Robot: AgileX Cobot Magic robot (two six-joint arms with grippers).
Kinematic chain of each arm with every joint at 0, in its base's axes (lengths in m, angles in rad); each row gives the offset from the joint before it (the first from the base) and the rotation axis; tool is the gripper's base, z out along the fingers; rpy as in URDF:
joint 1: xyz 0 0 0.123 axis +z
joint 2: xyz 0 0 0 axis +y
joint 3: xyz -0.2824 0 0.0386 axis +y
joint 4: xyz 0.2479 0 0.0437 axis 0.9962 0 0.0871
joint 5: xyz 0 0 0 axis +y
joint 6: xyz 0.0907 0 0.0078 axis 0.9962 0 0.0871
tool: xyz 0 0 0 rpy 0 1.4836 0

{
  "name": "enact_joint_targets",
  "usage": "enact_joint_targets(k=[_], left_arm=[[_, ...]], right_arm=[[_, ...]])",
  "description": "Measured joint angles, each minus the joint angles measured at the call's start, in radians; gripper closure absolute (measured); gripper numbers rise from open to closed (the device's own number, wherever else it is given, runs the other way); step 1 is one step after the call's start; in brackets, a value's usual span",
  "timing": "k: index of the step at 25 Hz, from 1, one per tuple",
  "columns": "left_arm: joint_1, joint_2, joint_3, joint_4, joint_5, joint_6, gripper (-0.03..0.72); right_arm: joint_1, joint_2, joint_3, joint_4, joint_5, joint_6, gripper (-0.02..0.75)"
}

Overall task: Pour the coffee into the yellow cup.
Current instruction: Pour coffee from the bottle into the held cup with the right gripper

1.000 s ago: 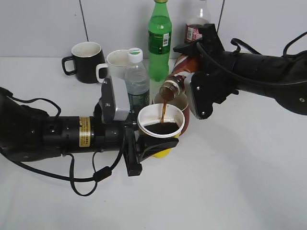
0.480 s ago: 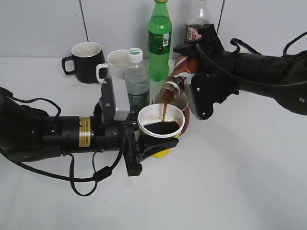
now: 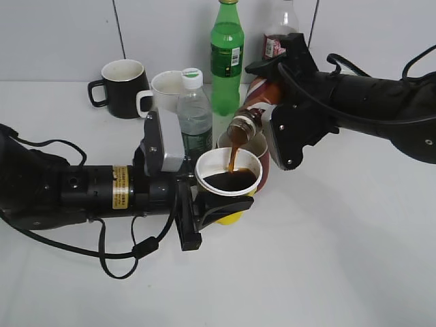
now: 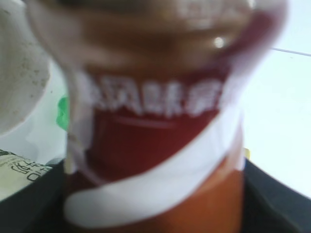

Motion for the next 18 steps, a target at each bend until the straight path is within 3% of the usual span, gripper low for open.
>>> enact_joint_targets(k=[11, 18], left_arm=[[0.000, 0.000, 0.000, 0.002, 0.000, 0.000, 0.299], [0.000, 0.000, 0.000, -0.015, -0.047, 0.000, 0.299]], right_arm=[[0.000, 0.000, 0.000, 0.010, -0.003, 0.085, 0.236], [0.000, 0.000, 0.000, 0.010, -0.049, 0.296, 0.236]])
